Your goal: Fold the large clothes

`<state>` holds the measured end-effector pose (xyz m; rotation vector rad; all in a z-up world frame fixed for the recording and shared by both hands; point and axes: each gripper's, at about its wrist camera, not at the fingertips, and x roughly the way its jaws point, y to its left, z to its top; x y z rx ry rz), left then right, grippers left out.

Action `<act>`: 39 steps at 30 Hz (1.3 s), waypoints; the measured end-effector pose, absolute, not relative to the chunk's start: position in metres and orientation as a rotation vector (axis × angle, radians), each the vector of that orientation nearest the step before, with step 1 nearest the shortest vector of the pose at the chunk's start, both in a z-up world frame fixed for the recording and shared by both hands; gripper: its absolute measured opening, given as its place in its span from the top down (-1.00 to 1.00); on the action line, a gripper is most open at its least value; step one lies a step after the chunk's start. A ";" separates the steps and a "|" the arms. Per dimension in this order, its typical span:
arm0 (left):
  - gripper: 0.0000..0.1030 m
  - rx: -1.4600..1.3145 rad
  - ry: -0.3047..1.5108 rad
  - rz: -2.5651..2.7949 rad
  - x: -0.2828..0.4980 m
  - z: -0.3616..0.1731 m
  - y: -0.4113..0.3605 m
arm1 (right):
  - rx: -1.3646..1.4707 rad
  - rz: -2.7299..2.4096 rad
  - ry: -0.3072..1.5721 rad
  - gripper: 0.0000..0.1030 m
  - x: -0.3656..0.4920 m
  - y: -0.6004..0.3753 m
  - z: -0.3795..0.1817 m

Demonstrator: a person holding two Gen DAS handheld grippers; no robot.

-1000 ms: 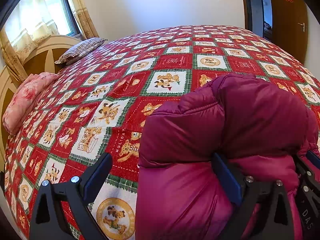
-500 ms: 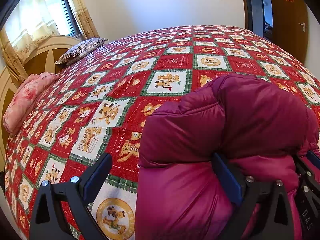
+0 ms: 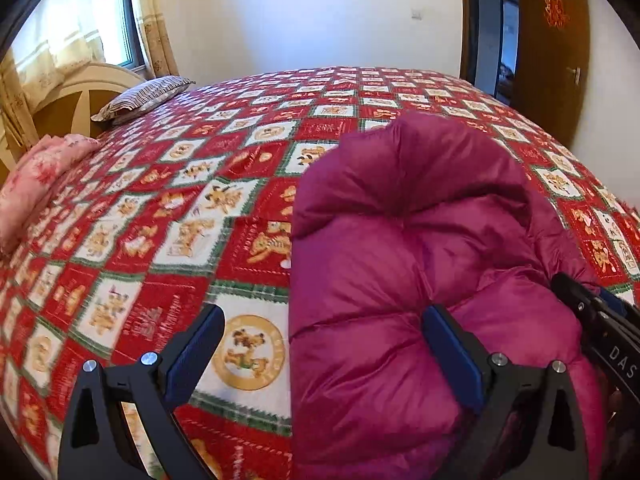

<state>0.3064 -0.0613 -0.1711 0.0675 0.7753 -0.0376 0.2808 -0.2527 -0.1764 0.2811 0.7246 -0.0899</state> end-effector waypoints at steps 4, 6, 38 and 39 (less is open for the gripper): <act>-0.98 0.050 0.769 -0.042 0.310 -0.183 -0.058 | 0.293 -0.082 0.725 -0.14 0.282 -0.255 -0.181; -0.98 0.034 0.786 -0.046 0.313 -0.187 -0.055 | 0.287 -0.082 0.728 -0.16 0.283 -0.254 -0.182; -0.98 0.008 0.877 -0.172 0.331 -0.201 -0.066 | 0.395 -0.005 0.774 -0.39 0.292 -0.269 -0.197; -0.97 0.007 0.877 -0.176 0.331 -0.201 -0.066 | 0.397 -0.002 0.774 -0.37 0.292 -0.269 -0.197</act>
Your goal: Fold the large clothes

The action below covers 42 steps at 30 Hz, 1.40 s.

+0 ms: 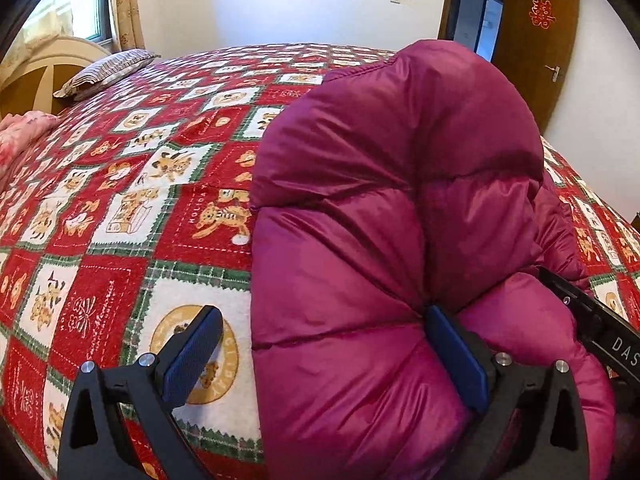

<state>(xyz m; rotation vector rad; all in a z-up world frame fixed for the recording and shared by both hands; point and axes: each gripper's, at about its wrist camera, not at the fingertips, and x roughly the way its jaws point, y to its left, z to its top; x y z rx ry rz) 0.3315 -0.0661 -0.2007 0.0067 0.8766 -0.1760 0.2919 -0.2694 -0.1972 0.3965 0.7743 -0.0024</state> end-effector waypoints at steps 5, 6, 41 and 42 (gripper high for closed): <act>-0.80 0.009 0.861 -0.218 0.330 -0.200 -0.068 | 0.406 0.020 0.765 -0.24 0.291 -0.270 -0.197; -0.73 0.012 0.856 -0.228 0.329 -0.199 -0.070 | 0.407 0.026 0.764 -0.20 0.291 -0.270 -0.197; 0.62 0.178 0.618 -0.143 0.256 -0.126 -0.053 | 0.330 0.209 0.576 0.72 0.262 -0.222 -0.141; 0.63 0.178 0.615 -0.134 0.253 -0.123 -0.049 | 0.328 0.222 0.570 0.72 0.262 -0.218 -0.138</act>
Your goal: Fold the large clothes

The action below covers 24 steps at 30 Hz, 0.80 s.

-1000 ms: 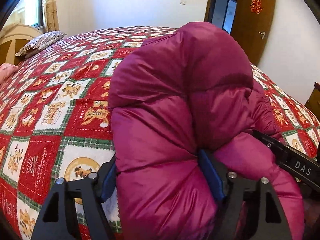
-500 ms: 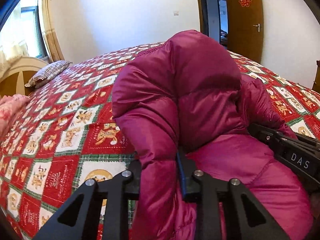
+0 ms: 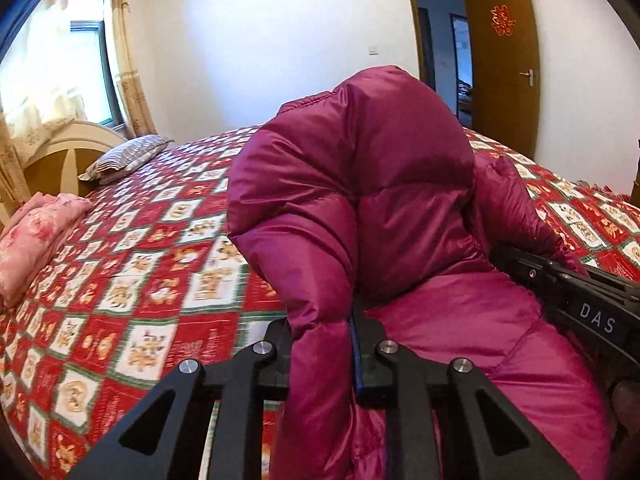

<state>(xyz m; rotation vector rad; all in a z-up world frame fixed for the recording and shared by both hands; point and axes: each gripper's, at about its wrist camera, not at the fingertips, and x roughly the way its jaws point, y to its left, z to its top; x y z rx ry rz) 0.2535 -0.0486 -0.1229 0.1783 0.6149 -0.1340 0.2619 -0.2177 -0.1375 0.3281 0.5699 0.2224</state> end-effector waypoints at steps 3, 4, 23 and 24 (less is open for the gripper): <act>0.63 0.171 0.604 -0.109 0.246 -0.114 -0.035 | 0.318 0.260 0.558 0.72 0.264 -0.204 -0.128; 0.63 0.168 0.602 -0.102 0.244 -0.112 -0.030 | 0.315 0.270 0.555 0.72 0.264 -0.201 -0.126; 0.64 0.118 0.584 0.027 0.227 -0.096 0.049 | 0.237 0.413 0.546 0.72 0.280 -0.125 -0.108; 0.64 0.113 0.585 0.032 0.228 -0.096 0.052 | 0.231 0.419 0.546 0.72 0.282 -0.121 -0.107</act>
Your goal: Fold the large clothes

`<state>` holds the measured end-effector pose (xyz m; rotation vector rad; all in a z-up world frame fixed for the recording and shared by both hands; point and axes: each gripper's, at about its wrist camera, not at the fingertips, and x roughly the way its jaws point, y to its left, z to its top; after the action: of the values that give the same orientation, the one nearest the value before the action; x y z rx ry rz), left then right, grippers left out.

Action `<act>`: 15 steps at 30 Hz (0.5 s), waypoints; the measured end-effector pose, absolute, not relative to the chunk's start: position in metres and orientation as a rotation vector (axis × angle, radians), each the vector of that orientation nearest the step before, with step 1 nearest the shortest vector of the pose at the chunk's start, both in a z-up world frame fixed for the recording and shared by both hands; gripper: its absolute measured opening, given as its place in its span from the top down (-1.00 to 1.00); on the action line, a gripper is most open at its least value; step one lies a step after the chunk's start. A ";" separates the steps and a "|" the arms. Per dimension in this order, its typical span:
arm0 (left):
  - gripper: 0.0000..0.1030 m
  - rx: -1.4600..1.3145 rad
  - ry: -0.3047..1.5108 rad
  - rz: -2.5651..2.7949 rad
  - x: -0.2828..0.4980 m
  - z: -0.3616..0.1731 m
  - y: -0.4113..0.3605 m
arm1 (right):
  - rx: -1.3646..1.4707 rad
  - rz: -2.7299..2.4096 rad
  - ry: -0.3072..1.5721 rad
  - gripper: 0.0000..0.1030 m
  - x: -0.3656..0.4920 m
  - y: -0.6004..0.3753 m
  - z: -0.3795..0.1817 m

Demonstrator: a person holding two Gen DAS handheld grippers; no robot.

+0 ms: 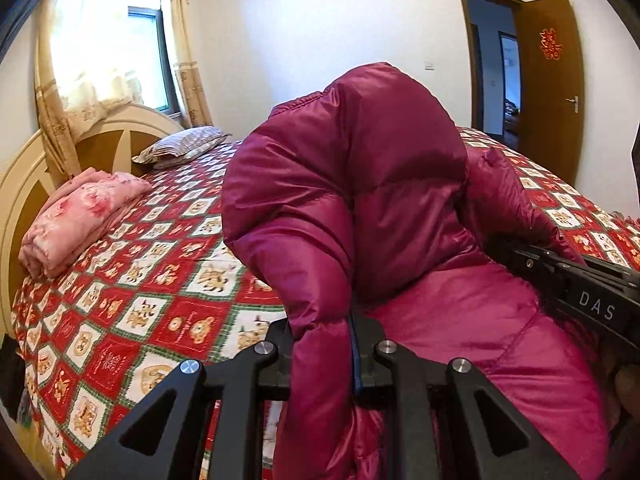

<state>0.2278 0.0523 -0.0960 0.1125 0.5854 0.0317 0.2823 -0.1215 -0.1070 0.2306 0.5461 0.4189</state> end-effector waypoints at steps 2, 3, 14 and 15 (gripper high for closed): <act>0.64 0.103 0.589 0.043 0.228 -0.097 0.059 | 0.217 0.428 0.551 0.72 0.285 -0.113 -0.107; 0.64 0.101 0.593 0.049 0.228 -0.098 0.063 | 0.214 0.433 0.555 0.72 0.286 -0.110 -0.108; 0.64 0.057 0.621 0.080 0.230 -0.117 0.097 | 0.158 0.459 0.582 0.72 0.289 -0.076 -0.116; 0.64 0.052 0.625 0.083 0.230 -0.119 0.099 | 0.154 0.460 0.584 0.72 0.290 -0.075 -0.117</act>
<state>0.2303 0.0991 -0.1187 0.0518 0.6248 0.0827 0.2898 -0.0748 -0.1170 0.1535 0.5844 0.4605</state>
